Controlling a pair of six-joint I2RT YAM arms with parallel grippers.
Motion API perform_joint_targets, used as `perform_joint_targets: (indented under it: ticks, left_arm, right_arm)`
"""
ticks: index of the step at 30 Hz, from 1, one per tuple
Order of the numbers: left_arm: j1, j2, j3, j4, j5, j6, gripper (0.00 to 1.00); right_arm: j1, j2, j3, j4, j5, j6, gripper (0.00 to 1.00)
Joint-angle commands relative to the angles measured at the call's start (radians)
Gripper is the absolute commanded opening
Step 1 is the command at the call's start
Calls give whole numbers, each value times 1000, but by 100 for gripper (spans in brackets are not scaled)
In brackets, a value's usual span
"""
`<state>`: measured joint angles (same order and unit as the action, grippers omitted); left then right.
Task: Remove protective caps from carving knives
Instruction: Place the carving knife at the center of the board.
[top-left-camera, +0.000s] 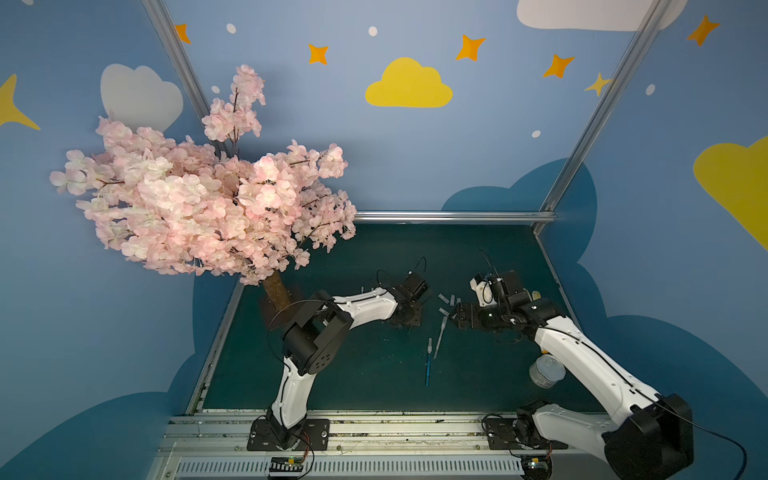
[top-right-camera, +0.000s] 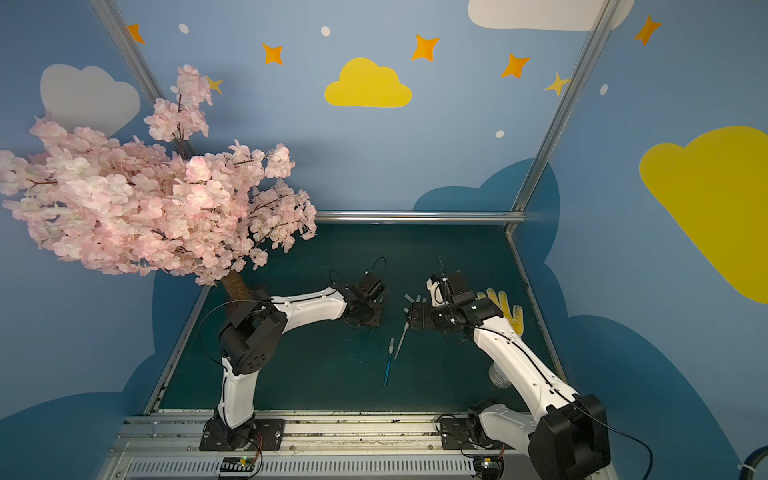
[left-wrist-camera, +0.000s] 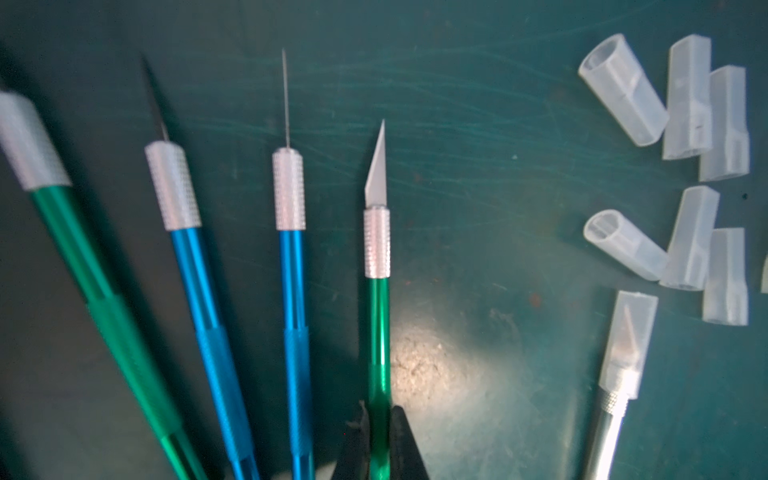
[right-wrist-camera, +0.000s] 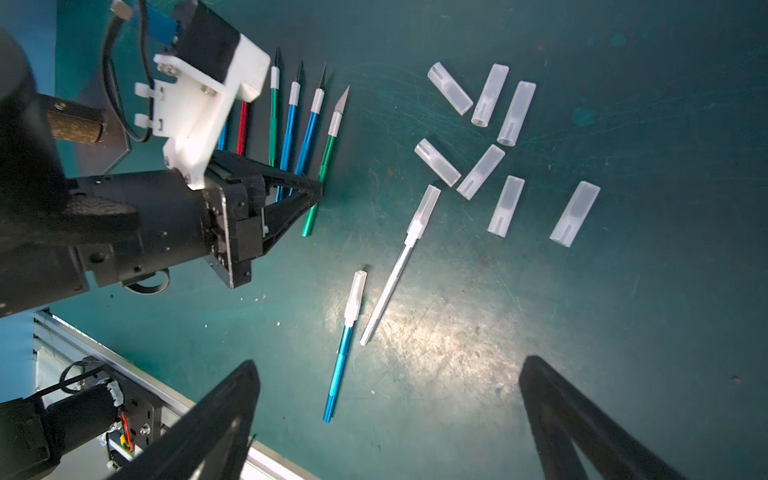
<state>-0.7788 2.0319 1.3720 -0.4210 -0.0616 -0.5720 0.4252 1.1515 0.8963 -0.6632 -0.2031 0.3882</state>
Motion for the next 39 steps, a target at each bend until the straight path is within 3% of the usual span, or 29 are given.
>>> perform_joint_targets:
  ticks: [1,6,17,27,39]
  left_arm:
    - [6,22,13,-32,-12,2,17]
    - [6,5,14,-35,-16,0,26]
    - [4,-86,-31,-14,-4,-6,41]
    - [-38,-190,-142,33,50,-49,37]
    - [-245,-300,-288,33,4,-238,37]
  right_arm:
    - [1,-33,-11,-20,16,8,98]
    - [1,-82,-30,-5,75,56,98]
    - [-3,-226,-125,79,93,26,98]
    - [-4,-226,-108,20,85,21,96]
    - [-5,-269,-115,-39,112,29,96]
